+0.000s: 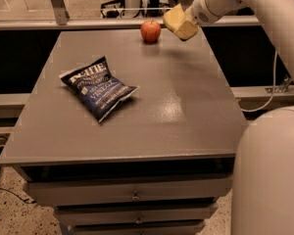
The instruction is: Move sponge near apple
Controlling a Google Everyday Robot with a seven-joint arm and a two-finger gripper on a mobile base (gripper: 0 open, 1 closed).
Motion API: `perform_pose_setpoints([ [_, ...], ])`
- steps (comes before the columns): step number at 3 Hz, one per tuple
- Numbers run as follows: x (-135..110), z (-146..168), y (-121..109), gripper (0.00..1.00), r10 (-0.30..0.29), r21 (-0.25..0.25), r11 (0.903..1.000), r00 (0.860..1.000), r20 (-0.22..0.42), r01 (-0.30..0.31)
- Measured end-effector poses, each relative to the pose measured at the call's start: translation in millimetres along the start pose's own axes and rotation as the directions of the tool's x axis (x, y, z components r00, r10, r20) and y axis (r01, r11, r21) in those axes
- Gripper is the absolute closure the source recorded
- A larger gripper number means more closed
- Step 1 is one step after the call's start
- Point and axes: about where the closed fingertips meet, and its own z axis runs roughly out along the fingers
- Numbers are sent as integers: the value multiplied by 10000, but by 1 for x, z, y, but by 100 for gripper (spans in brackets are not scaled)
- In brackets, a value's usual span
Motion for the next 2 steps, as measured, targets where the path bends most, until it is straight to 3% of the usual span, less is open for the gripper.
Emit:
perform_pose_setpoints([
  [1,11,17,-1,100,109,-271,9996,9993,-352,-119],
  [2,15,31,0,85,124,-514,9986,9979,-628,-157],
])
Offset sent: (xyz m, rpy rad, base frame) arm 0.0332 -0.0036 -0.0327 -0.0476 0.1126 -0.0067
